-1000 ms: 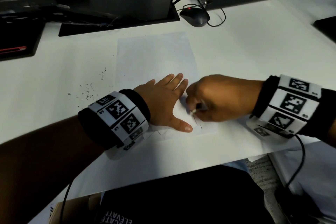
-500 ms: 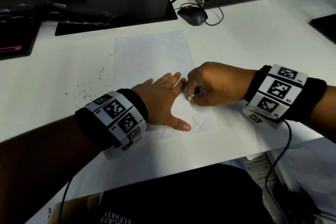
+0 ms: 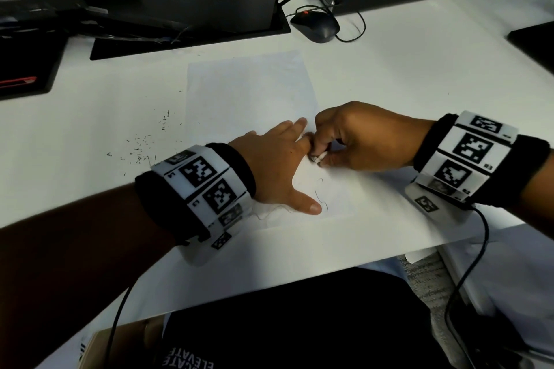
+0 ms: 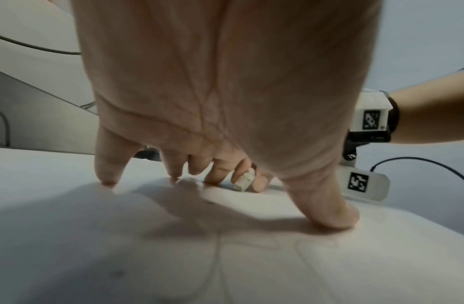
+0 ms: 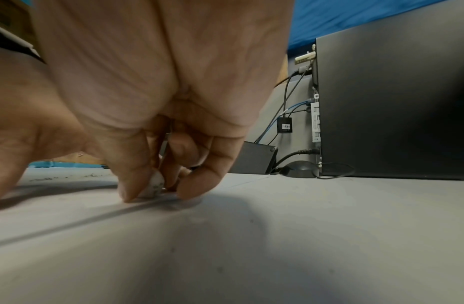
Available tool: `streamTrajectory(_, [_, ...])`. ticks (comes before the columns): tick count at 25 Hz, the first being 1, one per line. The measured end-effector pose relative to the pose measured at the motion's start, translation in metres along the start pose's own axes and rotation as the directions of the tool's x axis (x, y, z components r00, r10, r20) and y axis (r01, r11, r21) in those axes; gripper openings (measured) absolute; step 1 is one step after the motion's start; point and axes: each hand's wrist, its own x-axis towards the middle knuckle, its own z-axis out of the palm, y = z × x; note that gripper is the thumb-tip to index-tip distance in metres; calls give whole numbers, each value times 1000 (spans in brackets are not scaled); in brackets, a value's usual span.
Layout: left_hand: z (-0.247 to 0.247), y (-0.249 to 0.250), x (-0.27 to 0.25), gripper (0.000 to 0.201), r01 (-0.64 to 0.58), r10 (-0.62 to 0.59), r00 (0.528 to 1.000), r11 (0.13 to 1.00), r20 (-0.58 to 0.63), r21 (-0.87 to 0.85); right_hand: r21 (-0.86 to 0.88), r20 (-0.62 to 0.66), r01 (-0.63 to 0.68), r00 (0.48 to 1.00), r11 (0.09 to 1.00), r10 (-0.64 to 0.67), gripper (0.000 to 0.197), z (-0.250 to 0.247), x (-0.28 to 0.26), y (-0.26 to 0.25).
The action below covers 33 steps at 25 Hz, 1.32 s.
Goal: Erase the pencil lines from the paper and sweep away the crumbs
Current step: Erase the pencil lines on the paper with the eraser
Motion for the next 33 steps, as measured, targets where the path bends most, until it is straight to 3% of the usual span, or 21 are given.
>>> streamTrajectory(3, [1,6,1,115,-2,2,1000,1000,-15,11,-6,0,20,1000,1000,-20,10,-1,-1,-4])
streamTrajectory(7, [1,5,0,119,16,-16,1000,999,6,32,76,132,109,984,991,-118,8,6,-16,-16])
streamTrajectory(11, [3,6,0,121,21,-21,1000,1000,4,23,37,37,55,998,998,-56,7,2,-13,-8])
streamTrajectory(15, [3,6,-1,121,27,-27,1000,999,6,24,81,119,75,989,994,-84,6,6,-18,-16])
streamTrajectory(19, [3,5,-1,116,26,-26,1000,1000,6,13,-27,31,29,999,999,-28,8,4,-9,-15])
streamTrajectory(22, [2,5,-2,116,23,-24,999,1000,32,7,-46,144,111,984,993,-103,10,12,-11,-27])
streamTrajectory(26, [3,4,-1,108,13,-13,1000,1000,12,1,-68,57,21,998,997,-17,10,5,-5,-20])
streamTrajectory(30, [4,3,-1,113,20,-20,1000,1000,20,16,46,206,43,977,998,-52,7,6,-8,-26])
streamTrajectory(33, [2,4,-1,116,25,-25,999,1000,20,0,91,181,-90,981,992,72,3,-2,-4,-13])
